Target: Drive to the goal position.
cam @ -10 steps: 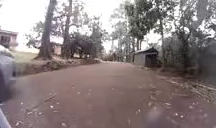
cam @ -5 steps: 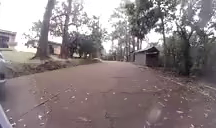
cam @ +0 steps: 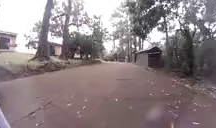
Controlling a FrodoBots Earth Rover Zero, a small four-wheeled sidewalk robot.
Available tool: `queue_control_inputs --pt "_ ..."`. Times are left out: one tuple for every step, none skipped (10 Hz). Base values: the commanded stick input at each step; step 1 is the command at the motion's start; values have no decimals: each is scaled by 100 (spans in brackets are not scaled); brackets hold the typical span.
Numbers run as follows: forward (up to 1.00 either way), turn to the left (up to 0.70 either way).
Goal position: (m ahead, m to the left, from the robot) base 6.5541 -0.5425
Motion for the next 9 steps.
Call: queue_control_inputs --pt "70 -35" --pt "70 -35" --pt "70 -35" --pt "70 -3" --pt "70 0" --pt "70 0" --pt "70 0" --pt "70 0" --pt "70 0"
